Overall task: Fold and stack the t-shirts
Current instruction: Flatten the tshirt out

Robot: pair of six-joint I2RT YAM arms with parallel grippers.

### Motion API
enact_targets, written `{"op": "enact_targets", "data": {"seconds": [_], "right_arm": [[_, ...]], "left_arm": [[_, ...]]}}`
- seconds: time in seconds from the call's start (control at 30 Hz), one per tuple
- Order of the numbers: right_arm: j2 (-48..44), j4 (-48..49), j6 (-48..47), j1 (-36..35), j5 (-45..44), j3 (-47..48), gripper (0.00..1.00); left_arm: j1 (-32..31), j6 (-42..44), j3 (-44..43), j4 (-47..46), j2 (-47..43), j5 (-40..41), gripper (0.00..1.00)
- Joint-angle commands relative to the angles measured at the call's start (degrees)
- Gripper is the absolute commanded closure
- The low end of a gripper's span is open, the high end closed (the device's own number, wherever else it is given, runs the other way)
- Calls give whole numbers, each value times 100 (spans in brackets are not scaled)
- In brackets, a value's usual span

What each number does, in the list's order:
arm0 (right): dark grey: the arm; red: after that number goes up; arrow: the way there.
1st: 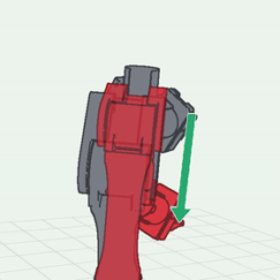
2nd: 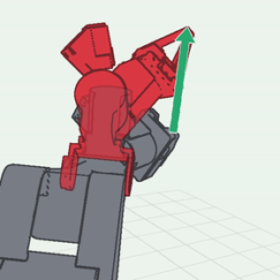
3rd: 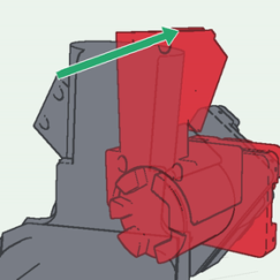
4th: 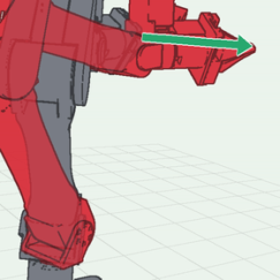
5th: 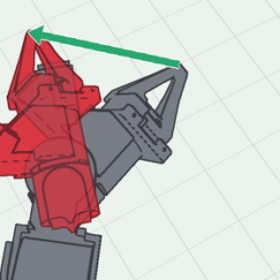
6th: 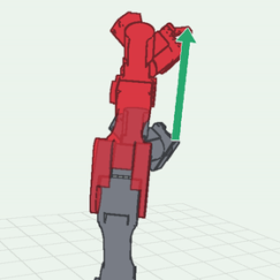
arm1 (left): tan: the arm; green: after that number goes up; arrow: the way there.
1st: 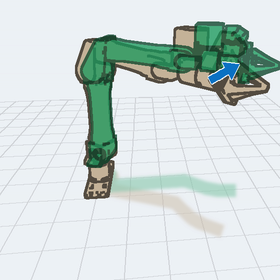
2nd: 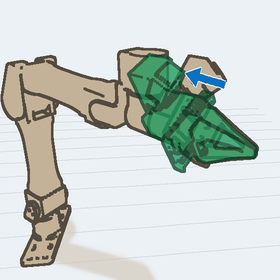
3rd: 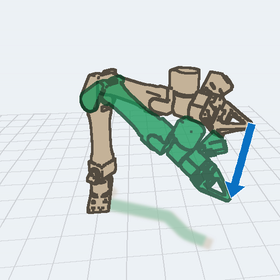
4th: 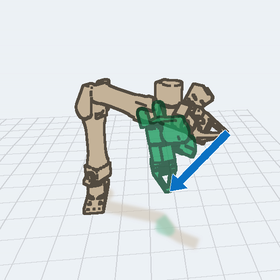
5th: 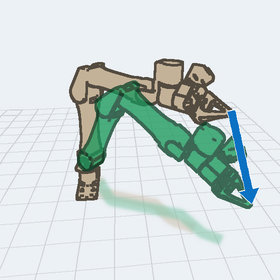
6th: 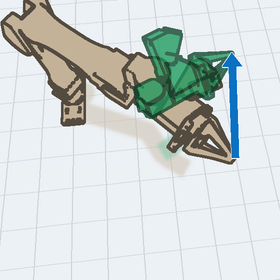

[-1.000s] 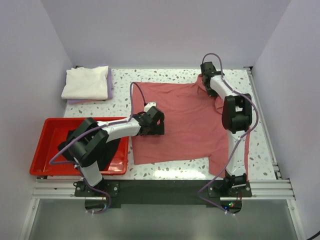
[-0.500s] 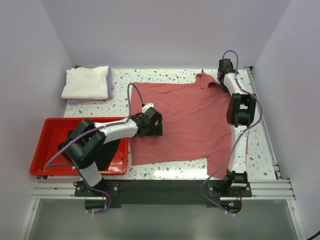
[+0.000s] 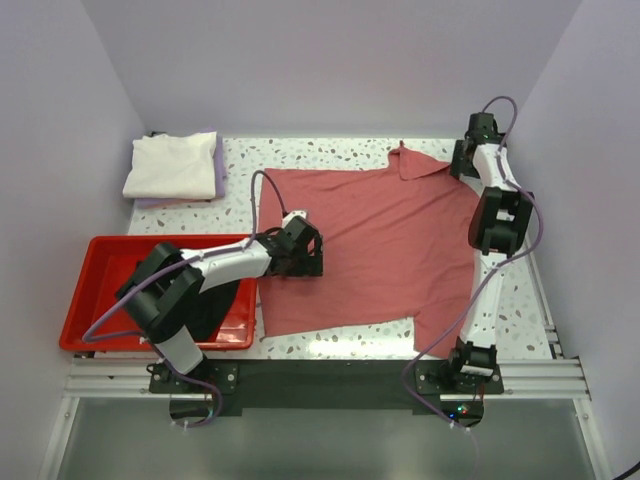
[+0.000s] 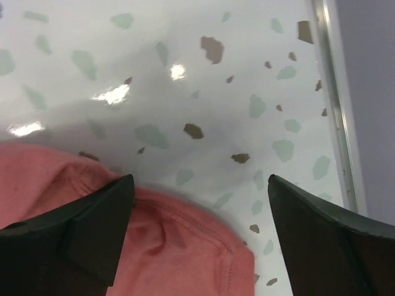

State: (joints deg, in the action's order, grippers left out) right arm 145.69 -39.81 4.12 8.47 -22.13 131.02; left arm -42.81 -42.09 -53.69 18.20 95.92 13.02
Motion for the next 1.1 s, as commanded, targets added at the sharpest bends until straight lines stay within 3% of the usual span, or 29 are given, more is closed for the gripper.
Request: {"op": "enact_targets", "data": {"seconds": [0.0, 0.2, 0.37, 0.53, 0.63, 0.7, 0.93, 1.07], "right_arm": [[-760, 113, 159, -91, 1158, -409, 1], [-1384, -131, 221, -179, 1404, -639, 1], [-1912, -167, -130, -662, 965, -955, 1], [-2001, 149, -745, -1338, 1342, -1325, 1], [-1685, 176, -1009, -1584, 1405, -1202, 8], [-1465, 97, -1036, -1655, 1465, -930, 20], [-683, 105, -1027, -1761, 1431, -192, 30], [-367, 237, -1080, -1761, 1299, 2, 45]], "left_arm": [[-26, 192, 79, 123, -205, -440, 0], [-17, 403, -431, 44, -416, -387, 0], [-26, 517, -1002, 114, -267, -203, 0], [0, 508, -1213, 70, -144, -19, 0], [27, 508, -1301, 53, -39, 17, 0], [53, 535, -1337, 9, 32, 34, 0], [369, 491, -1424, -264, 523, -185, 0], [405, 491, -1469, -299, 770, -256, 0]]}}
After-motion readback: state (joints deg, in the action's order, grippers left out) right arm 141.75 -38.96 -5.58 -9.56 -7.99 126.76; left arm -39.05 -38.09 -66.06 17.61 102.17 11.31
